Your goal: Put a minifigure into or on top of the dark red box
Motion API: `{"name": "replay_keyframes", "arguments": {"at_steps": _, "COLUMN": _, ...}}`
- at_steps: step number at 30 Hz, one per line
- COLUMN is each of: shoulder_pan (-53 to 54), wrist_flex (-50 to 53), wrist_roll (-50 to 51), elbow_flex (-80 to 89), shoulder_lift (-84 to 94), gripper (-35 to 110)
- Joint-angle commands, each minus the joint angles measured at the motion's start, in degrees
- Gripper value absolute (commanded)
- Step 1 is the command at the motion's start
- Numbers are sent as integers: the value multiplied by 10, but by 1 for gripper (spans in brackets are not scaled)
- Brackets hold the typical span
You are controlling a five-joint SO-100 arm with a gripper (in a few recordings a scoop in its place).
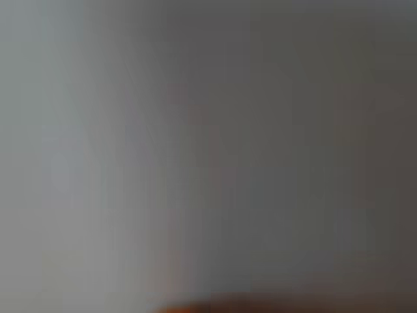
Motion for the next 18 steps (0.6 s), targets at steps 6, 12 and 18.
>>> {"name": "replay_keyframes", "arguments": {"at_steps": 6, "shoulder_pan": 24, "wrist_flex": 14, "wrist_roll": 5, "elbow_flex": 19, "shoulder_lift": 31, "gripper": 21}}
{"name": "replay_keyframes", "arguments": {"at_steps": 12, "shoulder_pan": 60, "wrist_flex": 11, "wrist_roll": 0, "elbow_flex": 19, "shoulder_lift": 22, "gripper": 18}}
{"name": "replay_keyframes", "arguments": {"at_steps": 18, "shoulder_pan": 83, "wrist_flex": 18, "wrist_roll": -4, "elbow_flex": 28, "shoulder_lift": 58, "gripper": 18}}
